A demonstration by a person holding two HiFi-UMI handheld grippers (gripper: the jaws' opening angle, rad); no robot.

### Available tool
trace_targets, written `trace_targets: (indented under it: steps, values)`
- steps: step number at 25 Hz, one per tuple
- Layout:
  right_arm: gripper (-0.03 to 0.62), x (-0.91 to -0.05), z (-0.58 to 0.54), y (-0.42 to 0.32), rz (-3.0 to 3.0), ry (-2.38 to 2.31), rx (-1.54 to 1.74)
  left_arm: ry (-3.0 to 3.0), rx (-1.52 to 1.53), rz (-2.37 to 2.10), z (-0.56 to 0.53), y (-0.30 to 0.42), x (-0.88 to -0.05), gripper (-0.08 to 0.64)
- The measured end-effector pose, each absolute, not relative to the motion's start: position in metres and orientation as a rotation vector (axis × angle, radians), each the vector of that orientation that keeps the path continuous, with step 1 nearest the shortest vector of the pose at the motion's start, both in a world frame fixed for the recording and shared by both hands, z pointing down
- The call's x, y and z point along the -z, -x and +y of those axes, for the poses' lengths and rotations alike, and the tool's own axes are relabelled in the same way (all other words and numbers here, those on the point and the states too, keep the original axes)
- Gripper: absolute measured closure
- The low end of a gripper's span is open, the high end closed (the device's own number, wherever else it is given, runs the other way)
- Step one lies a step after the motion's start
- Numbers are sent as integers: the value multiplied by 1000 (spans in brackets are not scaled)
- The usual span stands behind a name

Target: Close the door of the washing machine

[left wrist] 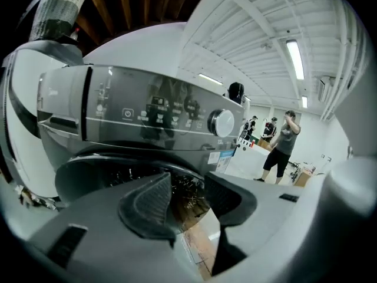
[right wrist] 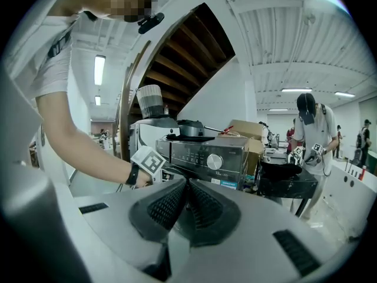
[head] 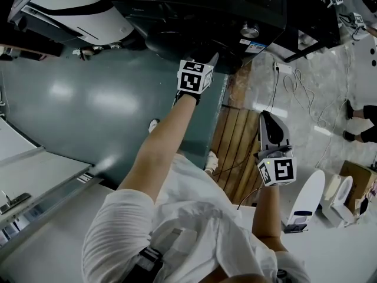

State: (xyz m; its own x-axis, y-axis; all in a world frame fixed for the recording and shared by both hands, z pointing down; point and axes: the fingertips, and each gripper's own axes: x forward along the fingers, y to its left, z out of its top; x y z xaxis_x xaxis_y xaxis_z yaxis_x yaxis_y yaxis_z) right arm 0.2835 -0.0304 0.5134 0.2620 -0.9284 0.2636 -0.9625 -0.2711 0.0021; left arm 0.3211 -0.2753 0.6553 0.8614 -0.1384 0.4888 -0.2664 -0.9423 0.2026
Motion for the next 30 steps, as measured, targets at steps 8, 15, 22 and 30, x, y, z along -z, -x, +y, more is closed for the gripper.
trace_targets:
  steps: [8,15,22,30]
  values:
    - [560,-488,-24,-271,-1827,-2381,-286,-2817,-488,-347,-267,-245,-573,379]
    - [560,-457,-25,-261,-1890,-2387,-222,-2914,-328,-398,-259,-180,-487,382]
    - [560,-431,-4,-251,-1921,-2393,-186,-2974,-207,-442,-225,-113,-422,398]
    - [560,-402,23,-239,-1948,-2393,-115,-2977,24,-534,-183,-43,-368,405]
